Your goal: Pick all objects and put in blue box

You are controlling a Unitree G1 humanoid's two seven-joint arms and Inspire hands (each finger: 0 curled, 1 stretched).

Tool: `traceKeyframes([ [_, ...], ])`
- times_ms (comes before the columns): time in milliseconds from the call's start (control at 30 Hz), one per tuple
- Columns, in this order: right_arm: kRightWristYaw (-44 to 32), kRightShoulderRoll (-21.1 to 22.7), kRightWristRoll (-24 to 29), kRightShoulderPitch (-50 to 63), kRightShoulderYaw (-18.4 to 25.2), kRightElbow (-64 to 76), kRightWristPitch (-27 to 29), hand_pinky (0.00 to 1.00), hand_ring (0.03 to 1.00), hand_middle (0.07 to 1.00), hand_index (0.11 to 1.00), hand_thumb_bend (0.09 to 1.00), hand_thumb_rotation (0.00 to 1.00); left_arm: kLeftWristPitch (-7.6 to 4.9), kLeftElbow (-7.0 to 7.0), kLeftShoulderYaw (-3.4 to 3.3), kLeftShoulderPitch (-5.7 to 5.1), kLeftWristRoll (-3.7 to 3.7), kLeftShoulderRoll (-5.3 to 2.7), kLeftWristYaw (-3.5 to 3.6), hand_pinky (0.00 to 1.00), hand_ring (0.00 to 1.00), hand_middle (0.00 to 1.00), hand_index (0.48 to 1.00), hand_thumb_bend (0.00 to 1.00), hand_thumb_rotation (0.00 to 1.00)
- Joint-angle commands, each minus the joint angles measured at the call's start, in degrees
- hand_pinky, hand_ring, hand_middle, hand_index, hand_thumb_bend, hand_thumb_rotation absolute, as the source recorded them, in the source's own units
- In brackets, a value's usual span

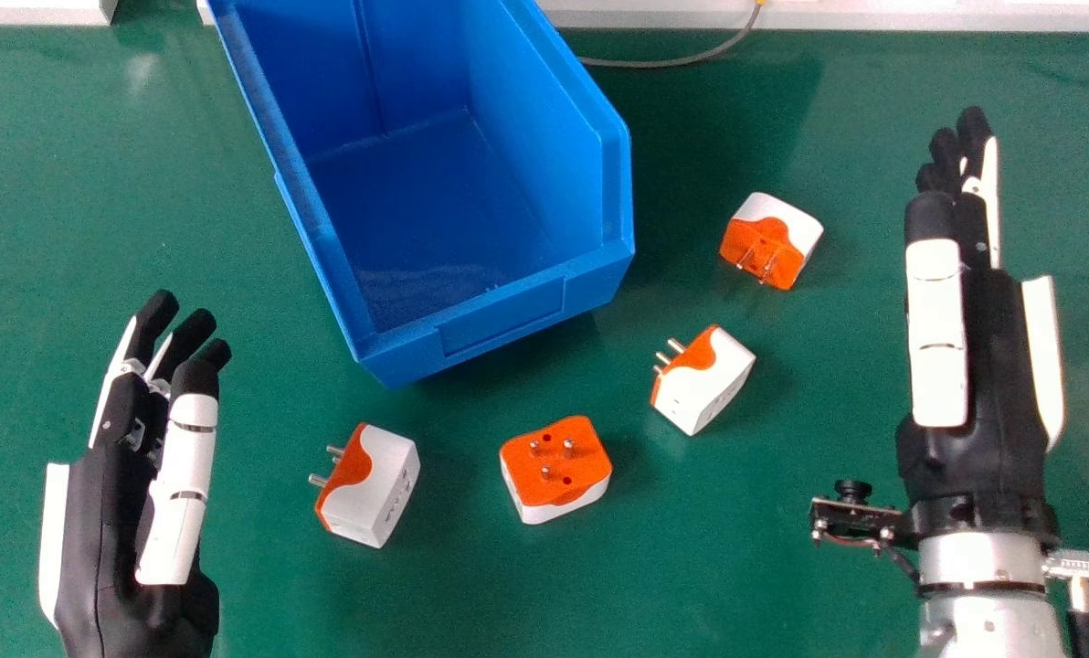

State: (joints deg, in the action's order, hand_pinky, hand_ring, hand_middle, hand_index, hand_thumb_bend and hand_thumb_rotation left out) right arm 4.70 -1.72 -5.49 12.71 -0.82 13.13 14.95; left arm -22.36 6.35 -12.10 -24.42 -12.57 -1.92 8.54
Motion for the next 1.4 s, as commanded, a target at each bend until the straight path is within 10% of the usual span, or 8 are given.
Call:
traceKeyframes([
  [0, 0.0, 0.4, -0.8, 0.0, -0.1, 1.7, 0.3, 1.0, 1.0, 1.0, 1.0, 0.351, 0.97, -1.49, 0.01, -0.07, -0.11, -0.5, -0.12, 0.06, 0.92, 0.87, 0.89, 0.896, 0.43, 0.61],
  [533, 0.1, 2.2, -4.6, -0.7, -0.2, 1.7, -1.1, 1.0, 1.0, 1.0, 1.0, 0.389, 0.84, -1.59, -0.28, -0.06, 0.21, -1.13, 0.34, 0.64, 0.93, 0.87, 0.89, 0.897, 0.46, 0.59],
  [733, 1.1, 5.5, -12.5, -5.2, -0.1, -1.0, -3.5, 1.0, 1.0, 1.0, 1.0, 0.452, 0.72, -0.36, 0.91, -0.21, 0.12, -0.15, 0.44, -0.87, 0.93, 0.87, 0.89, 0.902, 0.44, 0.59],
  [1367, -2.8, 18.3, -23.9, -23.3, -2.6, -14.7, -13.1, 0.92, 0.992, 1.0, 0.996, 0.521, 0.55, 0.08, 2.22, -0.66, -0.13, 1.62, 2.27, -1.4, 0.95, 0.89, 0.9, 0.912, 0.44, 0.6],
])
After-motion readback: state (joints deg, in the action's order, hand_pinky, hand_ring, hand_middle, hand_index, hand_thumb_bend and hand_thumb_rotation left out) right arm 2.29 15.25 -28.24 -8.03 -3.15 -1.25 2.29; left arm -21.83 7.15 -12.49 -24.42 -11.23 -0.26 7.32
